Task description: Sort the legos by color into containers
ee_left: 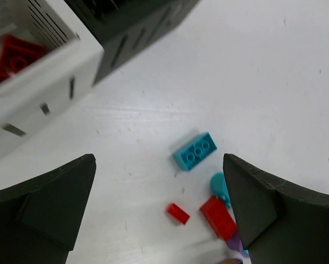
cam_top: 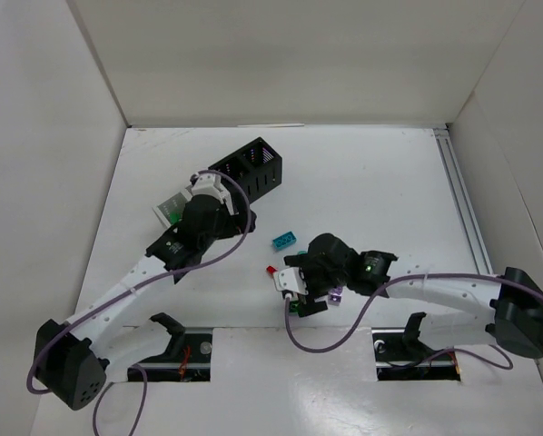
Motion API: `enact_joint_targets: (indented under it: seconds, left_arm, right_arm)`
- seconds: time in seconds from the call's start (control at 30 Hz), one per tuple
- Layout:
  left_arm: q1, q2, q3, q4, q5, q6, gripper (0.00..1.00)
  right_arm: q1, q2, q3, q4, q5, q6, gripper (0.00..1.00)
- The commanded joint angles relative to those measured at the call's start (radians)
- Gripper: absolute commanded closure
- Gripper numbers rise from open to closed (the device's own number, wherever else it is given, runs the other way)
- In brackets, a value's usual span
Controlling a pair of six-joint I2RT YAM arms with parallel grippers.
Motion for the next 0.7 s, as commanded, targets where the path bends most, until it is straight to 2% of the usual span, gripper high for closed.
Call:
enact_joint_targets:
  seconds: [0.0,0.17,0.4,0.5,0.53,0.6,0.67]
  left_arm:
    - [-0.06,-0.019,-0.028,-0.021,-0.003,-0.062,0.0]
    - [-0.094,-0.096,-0.076,-0.085,-0.071,-0.108,0.0]
    - [-0.094,-0.159,-0.119,-0.076,-0.054,-0.145,0.0]
    - [-0.094,-0.159,-0.128,-0.076,-0.068,-0.157,0.0]
    - [-0.094,-0.159,-0.128,-0.076,-0.068,-0.157,0.0]
    - [-0.094,-0.159,-0.128,-0.076,-0.068,-0.157,0.0]
    - [-0.094,-0.159,-0.128,-0.076,-0.068,-0.157,0.0]
  right_arm:
    - [0.051,0.018,0.023,-0.011,-0.121,-0.017,0.03]
    - [0.062,0.079,-0.004,0.001,-0.121,0.016,0.06]
    - [0.062,0.127,-0.039,0.037,-0.084,0.11,0.13]
    - [0.062,0.147,-0.05,0.061,-0.084,0.147,0.21]
    - [0.062,0.147,-0.05,0.074,-0.084,0.147,0.29]
    - [0.062,0.147,-0.05,0.074,-0.072,0.167,0.35]
    - [0.062,0.158,-0.06,0.074,-0.072,0.167,0.47]
